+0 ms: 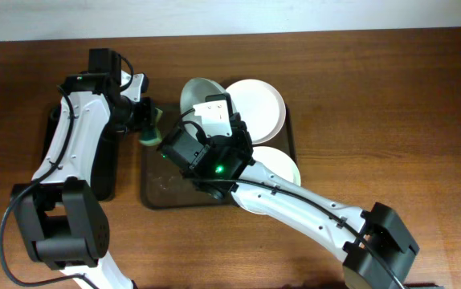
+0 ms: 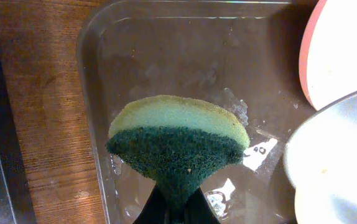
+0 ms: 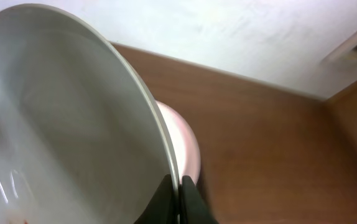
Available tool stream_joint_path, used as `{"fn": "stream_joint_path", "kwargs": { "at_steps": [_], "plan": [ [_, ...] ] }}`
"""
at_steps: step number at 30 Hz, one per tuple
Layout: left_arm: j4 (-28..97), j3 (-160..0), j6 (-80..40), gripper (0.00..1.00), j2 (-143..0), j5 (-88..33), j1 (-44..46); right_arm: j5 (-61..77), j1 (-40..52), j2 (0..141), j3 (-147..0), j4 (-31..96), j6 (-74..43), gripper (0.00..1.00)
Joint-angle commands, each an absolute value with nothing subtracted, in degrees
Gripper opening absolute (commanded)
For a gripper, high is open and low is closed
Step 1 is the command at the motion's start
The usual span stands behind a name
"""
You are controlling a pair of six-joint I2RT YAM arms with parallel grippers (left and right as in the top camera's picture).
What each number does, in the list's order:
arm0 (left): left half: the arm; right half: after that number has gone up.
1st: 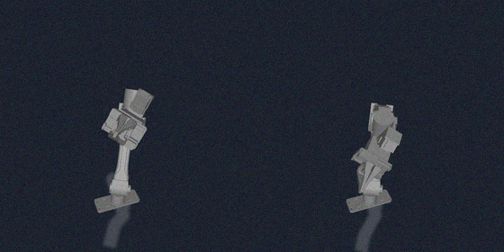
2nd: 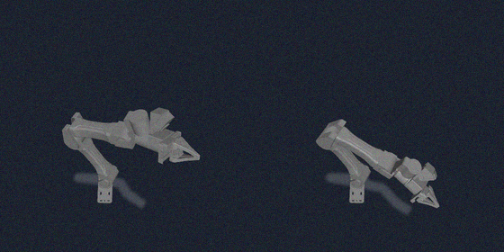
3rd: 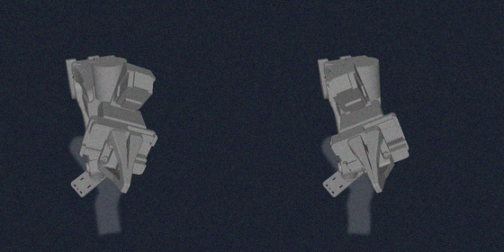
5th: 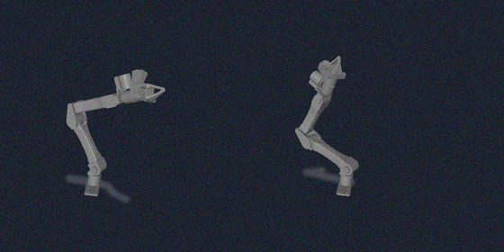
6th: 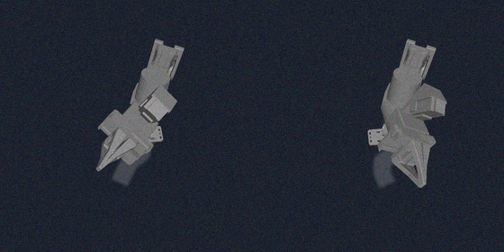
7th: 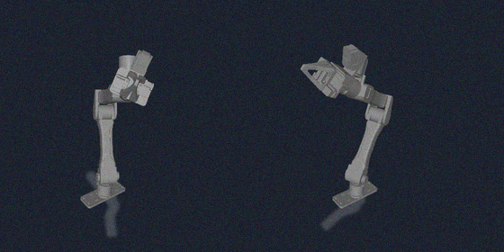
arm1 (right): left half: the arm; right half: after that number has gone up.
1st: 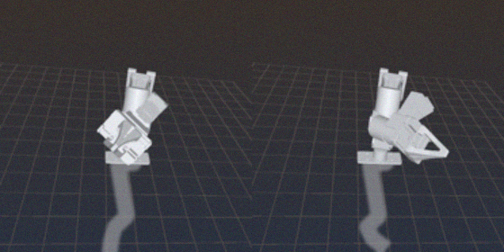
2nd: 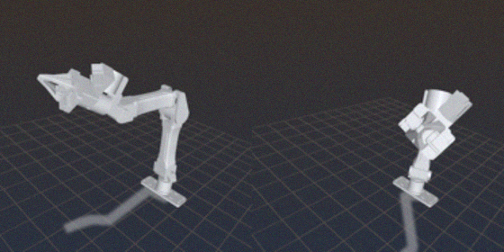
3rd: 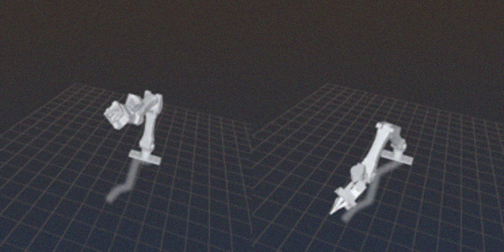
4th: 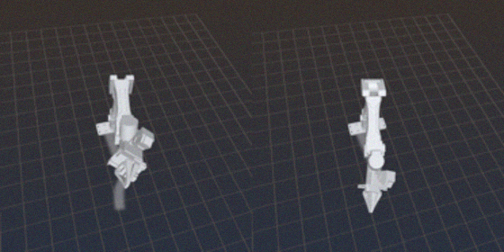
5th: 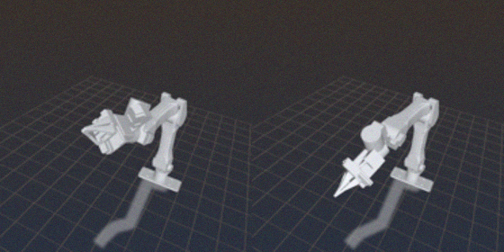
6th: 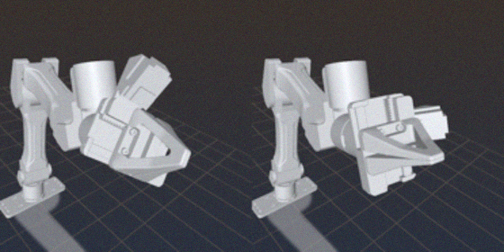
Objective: Clean dirty plates on tray and stack at the side
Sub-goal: 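Grasp the left white plate rim with the right gripper and lift it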
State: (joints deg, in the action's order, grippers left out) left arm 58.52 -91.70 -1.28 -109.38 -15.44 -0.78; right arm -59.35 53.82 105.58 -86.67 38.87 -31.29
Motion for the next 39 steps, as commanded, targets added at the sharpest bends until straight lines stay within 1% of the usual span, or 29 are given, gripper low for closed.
{"fn": "stream_joint_path", "kwargs": {
  "at_steps": [1, 2, 4, 7, 9, 10, 14, 16, 21, 26, 28, 31, 34, 37, 39],
  "plan": [
    [58.7, -91.0, -3.5, 0.01, -109.1, -24.3, -0.6, -44.2, 50.0, 107.2, -86.4, 38.7, -44.2, 0.04],
    [58.5, -90.1, -3.5, 0.01, -109.1, -28.8, 0.2, -35.7, 48.1, 108.2, -86.4, 38.7, -47.2, 0.04],
    [56.8, -86.6, -6.5, 0.01, -109.1, -28.7, 2.1, -25.0, 44.9, 110.6, -86.3, 38.5, -51.8, 0.04],
    [48.5, -80.3, -13.9, 0.01, -109.1, -28.8, 3.8, -23.3, 44.1, 112.8, -86.2, 36.8, -52.0, 0.04],
    [43.0, -76.9, -15.0, 0.01, -109.1, -28.7, 5.4, -22.2, 44.1, 113.3, -86.2, 35.7, -52.0, 0.04],
    [39.2, -73.9, -15.3, 0.01, -109.1, -26.9, 6.7, -20.8, 44.1, 113.6, -86.2, 34.9, -51.9, 0.04],
    [33.1, -67.8, -15.8, 0.01, -109.1, -10.9, 11.2, -19.9, 44.1, 113.9, -86.2, 34.0, -51.8, 0.04],
    [32.4, -67.4, -15.8, 0.01, -109.1, -7.5, 12.8, -19.8, 44.1, 113.9, -86.2, 33.8, -51.4, 0.04],
    [30.5, -67.4, -15.8, 0.01, -109.1, 7.5, 13.5, -18.6, 44.1, 113.9, -86.2, 33.8, -51.0, 0.04],
    [21.4, -67.4, -15.8, 0.01, -109.0, 9.5, 13.5, -18.4, 44.1, 113.9, -86.2, 34.7, -50.9, 0.04],
    [19.7, -68.2, -15.8, 0.01, -109.0, 9.5, 13.5, -18.3, 44.1, 113.9, -86.0, 35.1, -50.9, 0.04],
    [21.0, -71.6, -15.8, 0.01, -107.9, 9.5, 13.5, -18.4, 44.1, 113.9, -86.0, 35.1, -49.8, 0.04],
    [30.0, -72.4, -15.8, 0.01, -100.2, 8.0, 12.7, -19.7, 44.1, 113.8, -86.6, 35.1, -44.1, 0.04],
    [41.0, -72.4, -15.9, 0.0, -97.5, 0.1, 9.5, -28.2, 44.1, 110.8, -87.7, 34.9, -35.2, 0.04],
    [43.9, -72.2, -15.9, 0.01, -97.5, -1.8, 7.2, -35.8, 44.4, 108.5, -87.7, 34.2, -28.6, 0.04]
  ]
}}
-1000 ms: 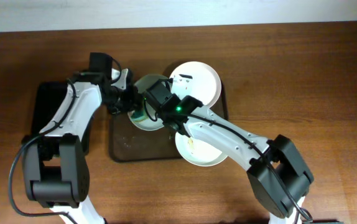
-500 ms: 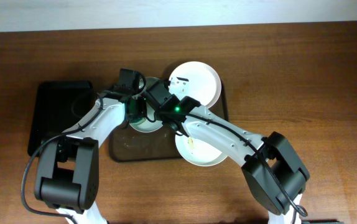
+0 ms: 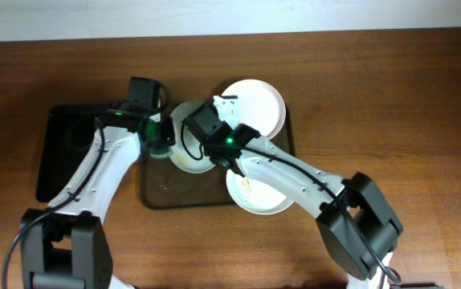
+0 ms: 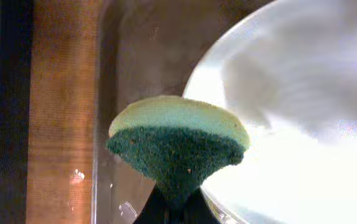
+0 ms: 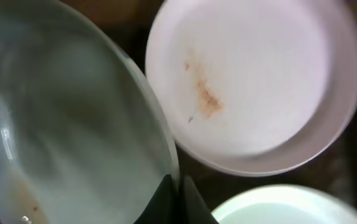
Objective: Clean dirty plates on tray and stack at the side
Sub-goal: 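Grasp the left white plate rim with the right gripper and lift it, then place the plate on the table right of the tray and release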
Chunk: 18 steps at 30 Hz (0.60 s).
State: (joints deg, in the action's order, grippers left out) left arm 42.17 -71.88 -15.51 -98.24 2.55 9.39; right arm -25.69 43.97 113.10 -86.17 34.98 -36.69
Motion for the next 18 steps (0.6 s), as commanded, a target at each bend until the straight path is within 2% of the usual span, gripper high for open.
{"fn": "stream_joint_path", "kwargs": {
  "at_steps": [1, 8, 14, 18],
  "plan": [
    [44.2, -72.2, -15.9, 0.01, -97.5, -2.0, 6.3, -39.4, 44.8, 107.8, -87.7, 33.8, -25.9, 0.04],
    [42.7, -72.1, -15.9, 0.01, -97.5, -1.7, 6.1, -76.6, 55.5, 107.7, -87.7, 33.4, -22.7, 0.04],
    [42.7, -72.1, -15.9, 0.01, -97.5, -1.8, 6.1, -83.3, 56.0, 107.7, -87.7, 32.9, -22.7, 0.04],
    [42.7, -72.1, -15.9, 0.01, -97.5, -1.8, 6.1, -82.9, 56.0, 107.7, -87.7, 32.5, -22.7, 0.04]
  ]
}}
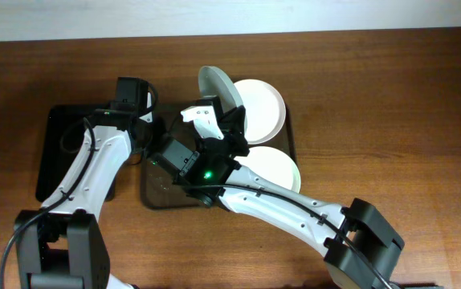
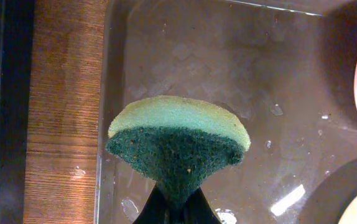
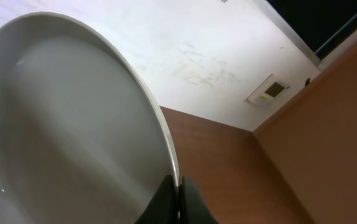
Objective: Clean dirty plates on tray and stack at the side
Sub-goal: 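Place the plate on the table right of the tray and release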
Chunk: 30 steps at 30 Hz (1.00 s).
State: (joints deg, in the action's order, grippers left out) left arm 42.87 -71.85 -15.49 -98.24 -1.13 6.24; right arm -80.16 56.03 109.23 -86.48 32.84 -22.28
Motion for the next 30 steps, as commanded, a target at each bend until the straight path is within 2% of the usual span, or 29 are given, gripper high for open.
{"fn": "stream_joint_path", "kwargs": {
  "at_steps": [1, 2, 6, 9, 11, 13, 15, 19, 26, 27, 28, 30],
  "plan": [
    [42.7, -72.1, -15.9, 0.01, -97.5, -1.8, 6.1, -82.8, 56.0, 107.7, -87.7, 32.5, -22.7, 0.04],
    [42.7, -72.1, -15.9, 0.01, -97.5, -1.8, 6.1, -82.3, 55.9, 107.7, -87.7, 32.5, -22.7, 0.04],
    [43.0, -72.1, -15.8, 0.01, -97.5, -1.8, 6.1, -46.7, 47.4, 102.1, -87.7, 40.7, -27.5, 0.04],
    [43.0, -72.1, -15.8, 0.01, -97.5, -1.8, 6.1, -20.8, 28.7, 92.0, -87.7, 47.2, -27.5, 0.04],
    [43.0, -72.1, -15.8, 0.01, -97.5, -1.8, 6.1, -7.2, 9.7, 89.8, -87.6, 51.4, -27.5, 0.04],
    [43.0, -72.1, -15.8, 0.0, -97.5, -1.8, 6.1, -3.6, -4.5, 91.3, -85.7, 53.8, -27.5, 0.04],
    [43.0, -72.1, -15.8, 0.01, -97.5, -1.8, 6.1, -3.6, -13.2, 93.1, -80.3, 50.6, -26.2, 0.04],
    [43.0, -72.1, -15.8, 0.01, -97.5, -1.8, 6.1, -3.7, -17.9, 95.0, -67.6, 36.7, -25.3, 0.04],
    [43.1, -72.1, -15.8, 0.0, -97.5, -1.8, 6.2, -6.1, -19.2, 102.4, -62.6, 29.7, -27.9, 0.04],
    [43.1, -72.1, -15.8, 0.0, -97.5, -1.8, 6.2, -6.2, -19.3, 103.1, -62.6, 30.4, -27.9, 0.39],
    [43.1, -72.1, -15.8, 0.01, -97.5, -1.8, 6.2, -6.2, -19.3, 103.1, -62.6, 31.0, -27.9, 0.56],
    [43.2, -72.1, -15.8, 0.01, -97.5, -1.8, 6.2, -2.3, -19.2, 101.3, -64.8, 34.6, -27.9, 0.73]
  ]
}}
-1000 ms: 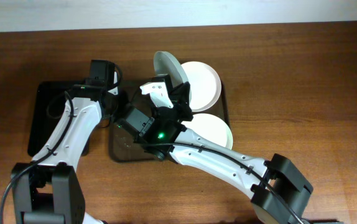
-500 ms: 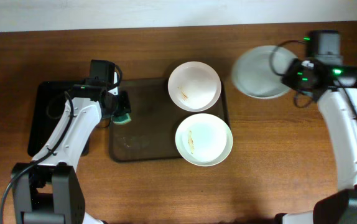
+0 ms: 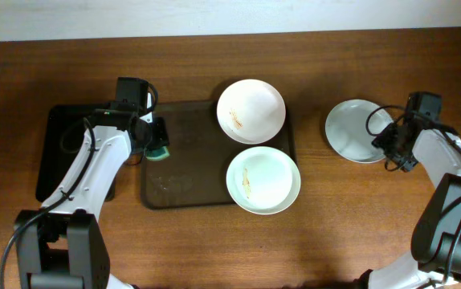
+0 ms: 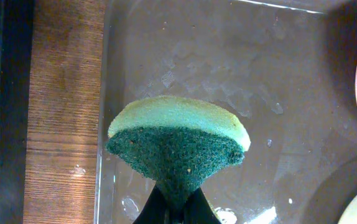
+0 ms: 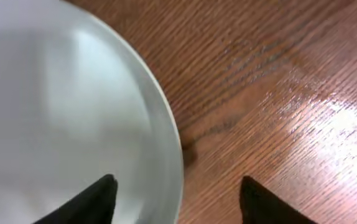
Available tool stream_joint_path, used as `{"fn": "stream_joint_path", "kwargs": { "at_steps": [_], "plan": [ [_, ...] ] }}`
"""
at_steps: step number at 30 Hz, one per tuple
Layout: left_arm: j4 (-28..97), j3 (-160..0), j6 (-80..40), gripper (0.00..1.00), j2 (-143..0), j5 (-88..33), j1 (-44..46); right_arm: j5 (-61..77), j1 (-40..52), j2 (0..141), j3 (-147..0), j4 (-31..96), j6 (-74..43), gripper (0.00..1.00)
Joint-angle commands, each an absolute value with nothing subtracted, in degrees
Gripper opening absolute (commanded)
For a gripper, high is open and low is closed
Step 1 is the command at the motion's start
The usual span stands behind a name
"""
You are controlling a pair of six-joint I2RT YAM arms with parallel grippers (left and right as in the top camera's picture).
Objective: Clean dirty plates on tray and stack at the side
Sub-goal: 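Place the plate on the table right of the tray and release, then grasp the lower white plate rim with the right gripper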
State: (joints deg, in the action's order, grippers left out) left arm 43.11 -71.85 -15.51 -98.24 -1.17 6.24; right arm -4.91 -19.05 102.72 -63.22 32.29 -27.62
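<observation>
A dark tray [image 3: 182, 189] holds two stained plates: a white one [image 3: 251, 111] at its far right corner and a pale green one [image 3: 263, 180] at its near right. My left gripper [image 3: 155, 143] is shut on a green and yellow sponge [image 4: 178, 142] over the tray's left part. A clean grey plate [image 3: 354, 131] lies flat on the wood to the right of the tray. My right gripper [image 3: 391, 144] stands open over that plate's right rim [image 5: 166, 134], one finger [image 5: 94, 199] above the plate, the other above bare wood.
A black mat [image 3: 58, 152] lies on the table left of the tray, under my left arm. Bare wooden tabletop [image 3: 375, 225] surrounds the grey plate on the right.
My right gripper held the grey plate on edge above the tray. Now that plate lies flat on the table right of the tray, and the gripper is open over its rim. The left gripper has stayed put.
My right gripper held the grey plate tilted over the tray while the left held the sponge beside it. Then sponge and plate were together over the tray. Then the plate was raised on edge, sponge apart. Now the plate lies on the table at the right, let go.
</observation>
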Motion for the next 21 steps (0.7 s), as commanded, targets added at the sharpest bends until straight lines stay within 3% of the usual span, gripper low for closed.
{"fn": "stream_joint_path", "kwargs": {
  "at_steps": [1, 5, 10, 12, 14, 21],
  "plan": [
    [43.2, -72.1, -15.8, 0.01, -97.5, -1.8, 6.2, 1.7, -19.0, 98.7, -67.8, 38.0, -26.7, 0.75],
    [43.2, -72.1, -15.8, 0.01, -97.5, -1.8, 6.2, 16.1, -9.1, 90.1, -73.8, 50.4, -25.3, 0.73],
    [43.2, -72.1, -15.8, 0.01, -97.5, -1.8, 6.2, 13.9, 5.7, 92.7, -66.6, 52.8, -26.5, 0.65],
    [43.2, -72.1, -15.8, 0.01, -97.5, -1.8, 6.2, 11.8, 8.4, 92.7, -62.3, 52.4, -28.1, 0.59],
    [43.2, -72.1, -15.8, 0.01, -97.5, -1.8, 6.2, 11.3, 10.4, 92.7, -58.6, 49.8, -29.1, 0.47],
    [43.2, -72.1, -15.8, 0.01, -97.5, -2.0, 6.2, 11.0, 17.0, 93.8, -54.4, 44.5, -30.9, 0.31]
  ]
}}
